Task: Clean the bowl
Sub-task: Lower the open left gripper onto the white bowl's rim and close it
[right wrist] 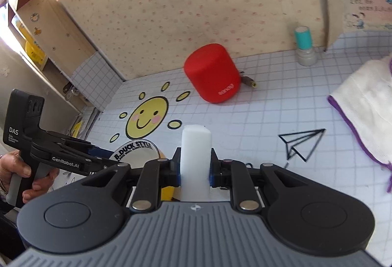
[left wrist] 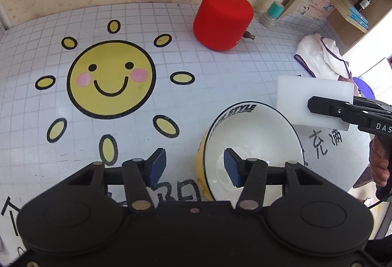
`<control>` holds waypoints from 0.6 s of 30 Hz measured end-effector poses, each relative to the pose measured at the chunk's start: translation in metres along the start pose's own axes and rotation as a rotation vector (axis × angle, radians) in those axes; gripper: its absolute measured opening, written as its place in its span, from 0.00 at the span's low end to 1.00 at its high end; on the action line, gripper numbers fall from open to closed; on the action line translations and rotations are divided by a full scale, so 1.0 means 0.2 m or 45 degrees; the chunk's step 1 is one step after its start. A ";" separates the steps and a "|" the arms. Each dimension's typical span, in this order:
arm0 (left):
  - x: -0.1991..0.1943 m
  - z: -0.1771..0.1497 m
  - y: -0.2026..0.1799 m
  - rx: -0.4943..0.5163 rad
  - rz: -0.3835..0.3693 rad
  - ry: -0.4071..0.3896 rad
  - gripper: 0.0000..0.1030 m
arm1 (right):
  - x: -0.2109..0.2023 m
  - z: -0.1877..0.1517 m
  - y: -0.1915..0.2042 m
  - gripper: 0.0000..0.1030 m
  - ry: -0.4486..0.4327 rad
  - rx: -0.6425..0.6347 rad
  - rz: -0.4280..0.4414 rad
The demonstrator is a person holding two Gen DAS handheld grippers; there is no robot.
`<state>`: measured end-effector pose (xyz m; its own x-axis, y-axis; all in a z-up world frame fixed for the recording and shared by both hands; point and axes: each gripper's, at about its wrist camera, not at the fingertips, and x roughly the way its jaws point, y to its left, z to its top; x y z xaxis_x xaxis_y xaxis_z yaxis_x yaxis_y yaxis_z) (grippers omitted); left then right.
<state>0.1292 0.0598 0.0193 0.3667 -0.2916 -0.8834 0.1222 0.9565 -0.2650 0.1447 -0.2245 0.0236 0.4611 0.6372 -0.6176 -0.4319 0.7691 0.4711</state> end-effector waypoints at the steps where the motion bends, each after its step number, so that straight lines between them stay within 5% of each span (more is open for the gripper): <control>1: 0.00 -0.01 0.00 0.003 -0.004 -0.019 0.53 | 0.01 0.00 0.01 0.20 -0.013 -0.033 -0.002; 8: 0.02 -0.11 0.00 -0.003 -0.017 -0.113 0.38 | 0.01 -0.04 0.07 0.20 -0.138 -0.176 -0.022; 18: 0.01 -0.27 -0.09 0.132 0.106 -0.365 0.37 | -0.05 -0.24 0.16 0.20 -0.319 -0.398 -0.075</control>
<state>0.0786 0.0430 0.0010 0.6228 -0.2179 -0.7515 0.1692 0.9752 -0.1425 0.0900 -0.2081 0.0147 0.6501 0.6146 -0.4468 -0.5963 0.7771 0.2013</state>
